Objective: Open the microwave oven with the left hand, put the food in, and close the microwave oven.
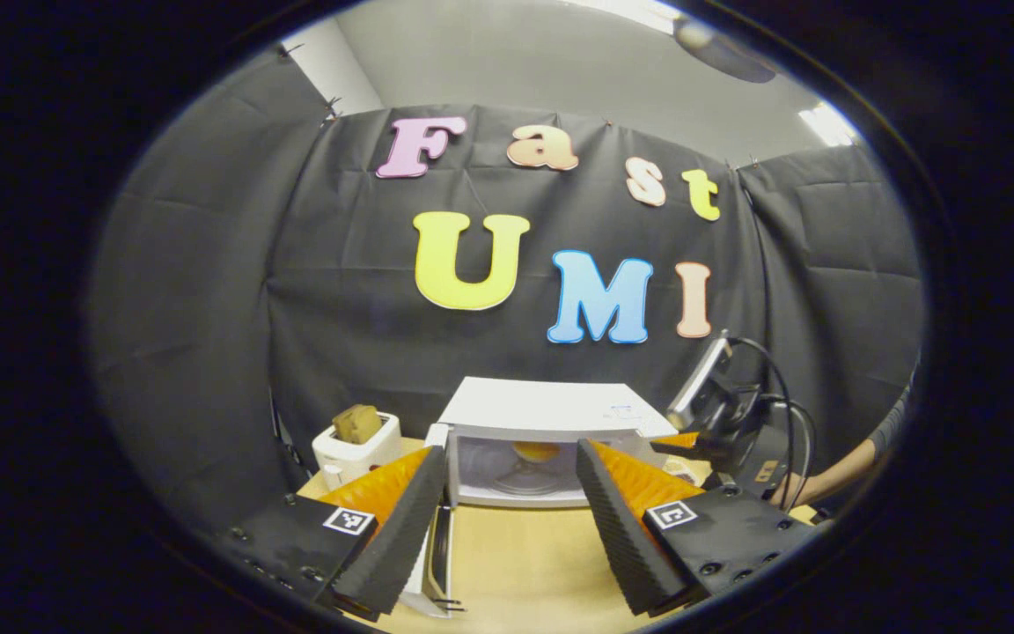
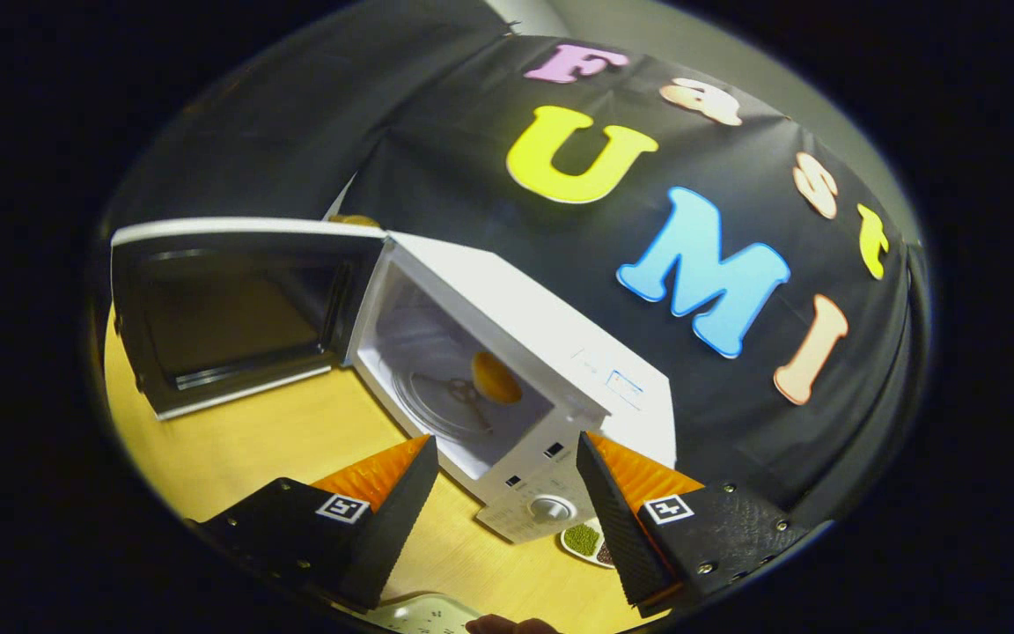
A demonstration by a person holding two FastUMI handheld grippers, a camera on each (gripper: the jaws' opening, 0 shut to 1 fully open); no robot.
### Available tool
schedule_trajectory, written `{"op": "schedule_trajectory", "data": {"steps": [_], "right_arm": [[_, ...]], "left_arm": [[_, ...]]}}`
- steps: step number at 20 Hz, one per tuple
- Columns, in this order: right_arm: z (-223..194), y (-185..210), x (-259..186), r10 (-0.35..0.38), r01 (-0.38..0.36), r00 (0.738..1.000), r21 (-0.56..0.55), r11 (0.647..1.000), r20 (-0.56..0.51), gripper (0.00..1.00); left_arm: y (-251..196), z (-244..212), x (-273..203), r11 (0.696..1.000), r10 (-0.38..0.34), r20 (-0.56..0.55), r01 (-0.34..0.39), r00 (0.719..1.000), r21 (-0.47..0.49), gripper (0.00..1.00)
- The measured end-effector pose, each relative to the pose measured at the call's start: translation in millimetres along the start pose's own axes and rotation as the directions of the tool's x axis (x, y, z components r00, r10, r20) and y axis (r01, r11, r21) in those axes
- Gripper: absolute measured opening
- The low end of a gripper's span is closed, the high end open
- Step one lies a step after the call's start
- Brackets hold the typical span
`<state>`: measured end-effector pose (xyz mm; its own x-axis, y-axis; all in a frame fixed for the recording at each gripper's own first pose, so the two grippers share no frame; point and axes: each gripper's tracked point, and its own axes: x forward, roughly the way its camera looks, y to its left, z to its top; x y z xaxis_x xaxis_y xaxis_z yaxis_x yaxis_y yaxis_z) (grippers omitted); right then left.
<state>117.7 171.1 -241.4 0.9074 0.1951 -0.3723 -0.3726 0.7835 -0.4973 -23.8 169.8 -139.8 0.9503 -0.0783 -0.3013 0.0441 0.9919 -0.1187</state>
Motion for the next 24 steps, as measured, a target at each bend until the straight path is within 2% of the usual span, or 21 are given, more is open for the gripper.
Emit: {"op": "schedule_trajectory", "data": {"steps": [5,9,10,11,13,14,16,18,20,21,22,23,24], "right_arm": [[18.5,-44.6,-53.2,-0.097,0.084,0.993,0.189,0.978,0.060,0.98],[26.9,-70.5,-80.2,-0.141,0.106,0.986,0.320,0.941,0.087,0.98],[27.2,-74.3,-89.7,-0.153,0.109,0.984,0.372,0.922,0.091,0.98],[28.6,-79.5,-97.2,-0.168,0.112,0.981,0.431,0.895,0.093,0.98],[30.0,-90.7,-111.1,-0.207,0.127,0.974,0.541,0.832,0.090,0.98],[31.3,-98.9,-118.1,-0.230,0.137,0.969,0.580,0.803,0.089,0.97],[34.5,-114.0,-127.0,-0.279,0.161,0.955,0.614,0.773,0.100,0.98],[32.9,-124.1,-133.7,-0.302,0.181,0.948,0.610,0.771,0.101,0.99],[35.2,-124.5,-137.2,-0.306,0.184,0.947,0.610,0.771,0.101,1.00],[36.3,-123.7,-136.1,-0.304,0.185,0.948,0.609,0.771,0.097,1.00],[36.5,-122.7,-135.4,-0.298,0.182,0.950,0.609,0.772,0.093,1.00],[36.3,-121.1,-135.6,-0.290,0.175,0.952,0.611,0.772,0.094,1.00],[37.4,-119.3,-135.1,-0.282,0.167,0.954,0.610,0.775,0.097,1.00]], "left_arm": [[-16.1,13.5,11.8,0.998,-0.061,0.036,0.063,0.997,-0.030,0.98],[-22.8,25.0,19.3,0.996,-0.082,0.068,0.084,0.994,-0.035,0.96],[-25.6,25.9,20.3,0.995,-0.088,0.071,0.090,0.994,-0.038,0.98],[-26.3,28.0,21.4,0.995,-0.087,0.076,0.090,0.993,-0.040,0.96],[-25.5,30.2,20.9,0.996,-0.082,0.085,0.085,0.993,-0.037,0.94],[-24.4,30.0,20.1,0.996,-0.080,0.086,0.083,0.993,-0.030,0.96],[-17.7,29.6,19.3,0.997,-0.070,0.082,0.071,0.994,-0.010,0.98],[-6.3,23.6,15.5,0.998,-0.055,0.067,0.056,0.996,-0.014,0.96],[7.6,11.7,14.1,0.998,-0.042,0.042,0.044,0.998,-0.036,0.90],[22.1,5.6,9.6,1.000,-0.009,0.029,0.010,1.000,-0.027,0.62],[47.6,-1.3,5.7,0.996,0.084,0.018,-0.084,0.996,-0.005,0.35],[59.5,-13.0,0.8,0.996,0.086,-0.009,-0.086,0.996,-0.005,0.07],[56.9,-30.5,-3.5,0.998,0.060,-0.053,-0.061,0.997,-0.007,0.06]]}}
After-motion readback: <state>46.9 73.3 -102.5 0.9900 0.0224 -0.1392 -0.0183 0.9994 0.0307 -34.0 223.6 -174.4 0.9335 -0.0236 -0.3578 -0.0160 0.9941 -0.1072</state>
